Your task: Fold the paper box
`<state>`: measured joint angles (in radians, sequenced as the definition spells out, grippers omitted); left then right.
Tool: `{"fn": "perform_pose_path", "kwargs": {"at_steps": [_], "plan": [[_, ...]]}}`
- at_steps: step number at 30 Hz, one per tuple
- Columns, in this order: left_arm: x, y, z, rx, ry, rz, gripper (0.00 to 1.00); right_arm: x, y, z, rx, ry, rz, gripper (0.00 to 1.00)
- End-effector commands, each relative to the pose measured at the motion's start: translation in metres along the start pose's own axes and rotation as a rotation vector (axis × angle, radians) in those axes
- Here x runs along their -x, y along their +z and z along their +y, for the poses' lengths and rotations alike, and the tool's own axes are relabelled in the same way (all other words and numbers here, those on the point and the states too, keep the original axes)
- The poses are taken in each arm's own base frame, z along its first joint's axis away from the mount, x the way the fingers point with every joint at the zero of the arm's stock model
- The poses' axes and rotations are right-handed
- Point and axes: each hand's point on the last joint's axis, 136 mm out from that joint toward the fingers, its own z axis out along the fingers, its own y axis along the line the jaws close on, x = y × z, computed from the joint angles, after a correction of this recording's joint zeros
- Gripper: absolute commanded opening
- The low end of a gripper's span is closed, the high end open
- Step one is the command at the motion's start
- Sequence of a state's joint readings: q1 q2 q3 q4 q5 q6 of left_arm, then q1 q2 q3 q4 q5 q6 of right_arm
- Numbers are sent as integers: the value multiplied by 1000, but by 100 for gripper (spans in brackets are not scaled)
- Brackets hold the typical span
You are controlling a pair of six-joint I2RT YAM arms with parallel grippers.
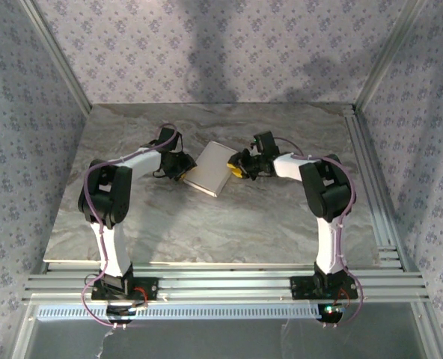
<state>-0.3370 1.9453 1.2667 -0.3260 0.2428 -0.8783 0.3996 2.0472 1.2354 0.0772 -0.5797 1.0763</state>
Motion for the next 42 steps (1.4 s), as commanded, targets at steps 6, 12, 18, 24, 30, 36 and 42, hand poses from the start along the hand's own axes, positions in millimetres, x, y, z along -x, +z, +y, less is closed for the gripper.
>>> {"fn": "perform_pose_path", "kwargs": {"at_steps": [6,12,18,24,30,36,42], "plan": [[-24,15,16,55,17,79,44,-17,12,-1,-47,-36,52,30],[-29,20,11,41,25,92,43,-15,23,-6,-65,-26,55,10],[-32,23,8,29,21,99,43,-11,26,-10,43,38,-5,0],[-36,26,8,14,6,106,43,-8,30,23,332,136,27,0],[-40,29,8,-1,-5,113,43,-16,26,46,443,196,58,0],[-45,33,10,0,-7,120,43,-22,40,42,458,315,106,0],[-44,29,13,13,-5,109,43,-29,40,14,273,248,112,0]]}}
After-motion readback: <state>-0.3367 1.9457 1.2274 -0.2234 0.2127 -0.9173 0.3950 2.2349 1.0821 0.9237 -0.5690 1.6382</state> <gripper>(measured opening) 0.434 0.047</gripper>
